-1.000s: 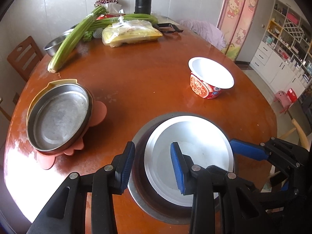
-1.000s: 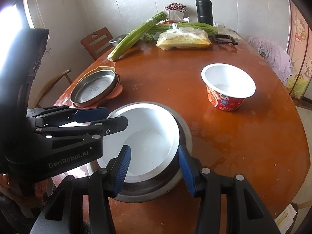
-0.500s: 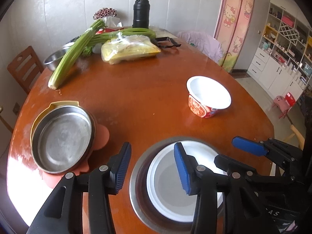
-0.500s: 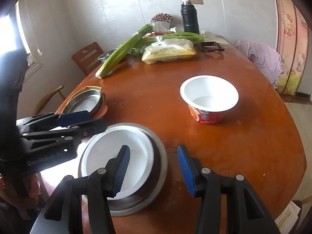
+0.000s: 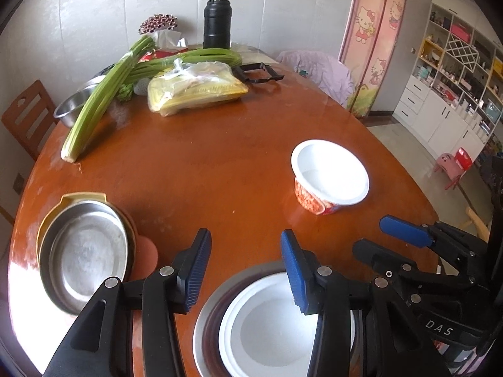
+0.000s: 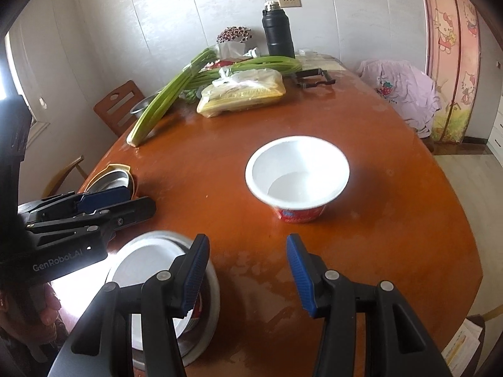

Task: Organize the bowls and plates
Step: 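Move the left tool to the second white noodle cup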

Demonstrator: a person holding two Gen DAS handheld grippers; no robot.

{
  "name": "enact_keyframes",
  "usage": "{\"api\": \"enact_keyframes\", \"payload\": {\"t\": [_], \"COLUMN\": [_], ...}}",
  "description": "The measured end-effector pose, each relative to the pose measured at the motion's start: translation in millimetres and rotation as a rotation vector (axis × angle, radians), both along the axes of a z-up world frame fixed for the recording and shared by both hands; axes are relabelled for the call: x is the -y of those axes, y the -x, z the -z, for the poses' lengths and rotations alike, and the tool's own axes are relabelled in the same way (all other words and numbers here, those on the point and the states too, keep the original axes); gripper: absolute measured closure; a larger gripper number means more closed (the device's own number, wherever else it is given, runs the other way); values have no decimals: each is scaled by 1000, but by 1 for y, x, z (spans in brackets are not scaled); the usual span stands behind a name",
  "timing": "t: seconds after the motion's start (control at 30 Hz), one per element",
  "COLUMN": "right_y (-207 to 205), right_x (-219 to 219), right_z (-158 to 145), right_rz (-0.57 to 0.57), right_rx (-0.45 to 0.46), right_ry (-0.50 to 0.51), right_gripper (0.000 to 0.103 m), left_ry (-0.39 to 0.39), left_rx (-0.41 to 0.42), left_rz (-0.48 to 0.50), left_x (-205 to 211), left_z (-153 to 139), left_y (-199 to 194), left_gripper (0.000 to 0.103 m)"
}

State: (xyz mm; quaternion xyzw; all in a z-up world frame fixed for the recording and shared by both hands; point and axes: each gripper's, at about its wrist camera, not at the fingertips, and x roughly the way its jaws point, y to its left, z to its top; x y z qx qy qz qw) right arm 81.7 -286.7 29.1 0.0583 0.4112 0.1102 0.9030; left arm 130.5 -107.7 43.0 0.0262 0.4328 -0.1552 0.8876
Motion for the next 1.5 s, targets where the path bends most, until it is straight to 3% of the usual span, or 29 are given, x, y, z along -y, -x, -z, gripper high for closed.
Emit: {"api": "enact_keyframes", "payload": {"t": [0.33,0.83,1.1,1.5], "right_y": [-17,-43,-59,-89], "right_x": [15,40,48,58], "right_z": [-21,-33,-21,18], "right_rz": [51,100,122,133], "right_rx": [52,45,-1,-107], "right_ry": [40,39,52,71], "right_gripper": [46,42,42,42], "left_ry": [15,2,2,-12], "left_rx": [0,-15,-66,-181], "left_rz": [23,33,47,98], "left_x": [16,34,50,83], "left_z": [-14,-23,-16,18], "left_y": [-20,-46,-70,-107], "left_gripper": [55,55,55,55]}}
